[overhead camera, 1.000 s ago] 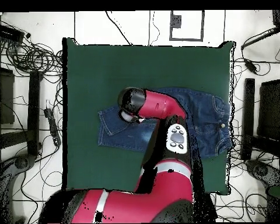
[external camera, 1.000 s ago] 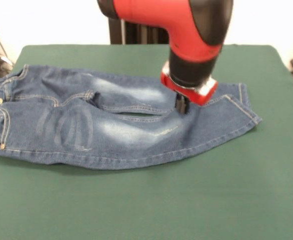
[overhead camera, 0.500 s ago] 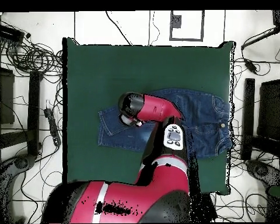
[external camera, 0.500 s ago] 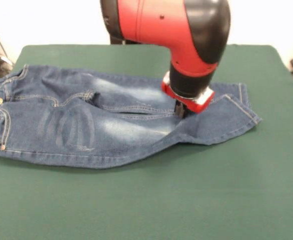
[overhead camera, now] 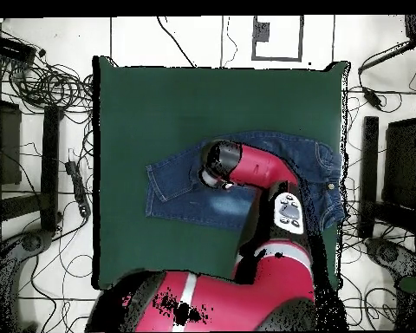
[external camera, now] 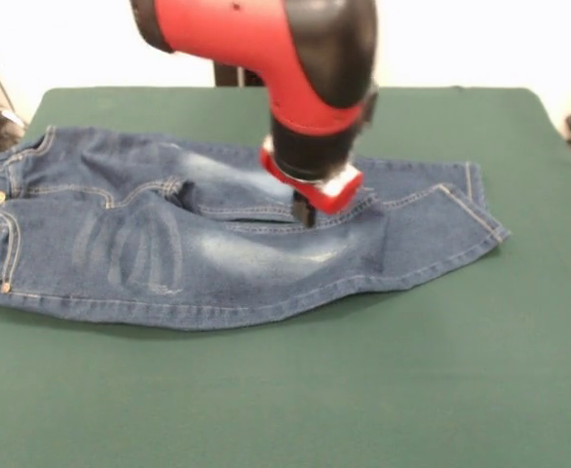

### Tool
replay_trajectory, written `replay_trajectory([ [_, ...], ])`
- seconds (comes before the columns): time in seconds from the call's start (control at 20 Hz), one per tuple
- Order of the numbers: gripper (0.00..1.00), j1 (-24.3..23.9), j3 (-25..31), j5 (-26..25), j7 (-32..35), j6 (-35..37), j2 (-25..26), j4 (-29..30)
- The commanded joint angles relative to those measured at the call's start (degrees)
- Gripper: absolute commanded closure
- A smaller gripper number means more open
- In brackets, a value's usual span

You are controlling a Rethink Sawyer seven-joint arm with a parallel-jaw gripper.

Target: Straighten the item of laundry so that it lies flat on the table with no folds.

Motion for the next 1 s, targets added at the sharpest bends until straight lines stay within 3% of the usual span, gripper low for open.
replay_trajectory([
  [0.05, 1.0, 1.0, 1.3, -0.9, 3.0, 4.6, -7.7, 6.1],
  [0.45, 1.0, 4.9, 0.6, 2.6, 11.0, 10.3, -10.6, 5.3],
  [1.0, 1.0, 8.7, 0.7, 6.2, 15.9, 3.6, -8.1, 7.9],
])
